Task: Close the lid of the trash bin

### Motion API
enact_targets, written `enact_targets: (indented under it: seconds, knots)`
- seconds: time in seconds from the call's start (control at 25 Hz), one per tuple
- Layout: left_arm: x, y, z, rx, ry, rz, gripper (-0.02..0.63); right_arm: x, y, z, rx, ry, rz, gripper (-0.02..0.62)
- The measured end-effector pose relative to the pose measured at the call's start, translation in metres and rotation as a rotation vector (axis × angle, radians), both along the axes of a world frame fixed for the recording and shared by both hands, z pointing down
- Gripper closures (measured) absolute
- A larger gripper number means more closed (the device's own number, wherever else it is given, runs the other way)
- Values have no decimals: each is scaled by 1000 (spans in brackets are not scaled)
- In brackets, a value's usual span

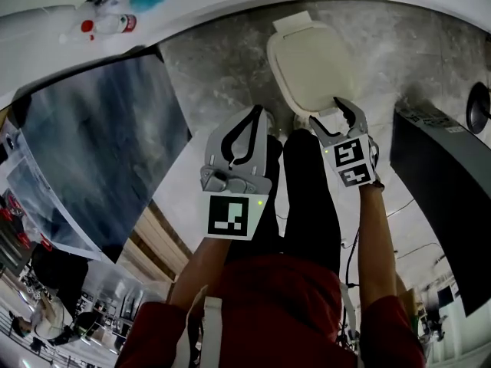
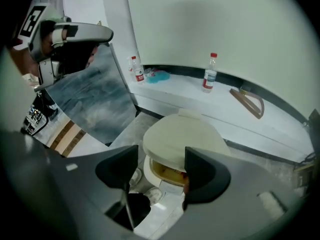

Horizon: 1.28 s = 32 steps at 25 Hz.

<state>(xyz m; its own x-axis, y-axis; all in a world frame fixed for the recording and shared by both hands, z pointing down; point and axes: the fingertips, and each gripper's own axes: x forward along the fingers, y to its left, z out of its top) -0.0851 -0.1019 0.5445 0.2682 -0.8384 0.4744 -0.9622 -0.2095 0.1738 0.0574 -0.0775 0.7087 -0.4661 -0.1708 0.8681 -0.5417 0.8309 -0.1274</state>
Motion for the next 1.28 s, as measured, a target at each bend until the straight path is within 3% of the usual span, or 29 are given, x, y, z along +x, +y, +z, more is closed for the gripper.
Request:
enact_targets:
  seconds: [0.28,0.6,1.28]
  knots:
    - [28,20,64,-101,-4,41,609,18,25,49,-71,-3,0,307]
    - [46,38,133,-172,-40,69,609,29,35,89,-88,-19,-11,305]
    - [59,58,162,-213,-49,98,609,30,42,125,-114,-10,-21,308]
